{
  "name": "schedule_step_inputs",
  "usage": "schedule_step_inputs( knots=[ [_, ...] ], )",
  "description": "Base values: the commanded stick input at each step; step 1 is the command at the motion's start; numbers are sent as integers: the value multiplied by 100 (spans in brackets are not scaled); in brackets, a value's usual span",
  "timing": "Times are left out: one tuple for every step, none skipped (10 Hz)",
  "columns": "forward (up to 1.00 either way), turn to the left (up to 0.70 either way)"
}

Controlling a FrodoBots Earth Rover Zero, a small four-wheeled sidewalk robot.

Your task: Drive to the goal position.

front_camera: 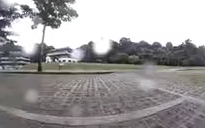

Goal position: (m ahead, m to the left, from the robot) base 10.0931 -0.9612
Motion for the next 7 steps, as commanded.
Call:
schedule_step_inputs(
  knots=[
    [85, 0],
    [85, 0],
    [85, 0],
    [85, 0],
    [85, 0],
    [85, 0],
    [85, 0]
  ],
)
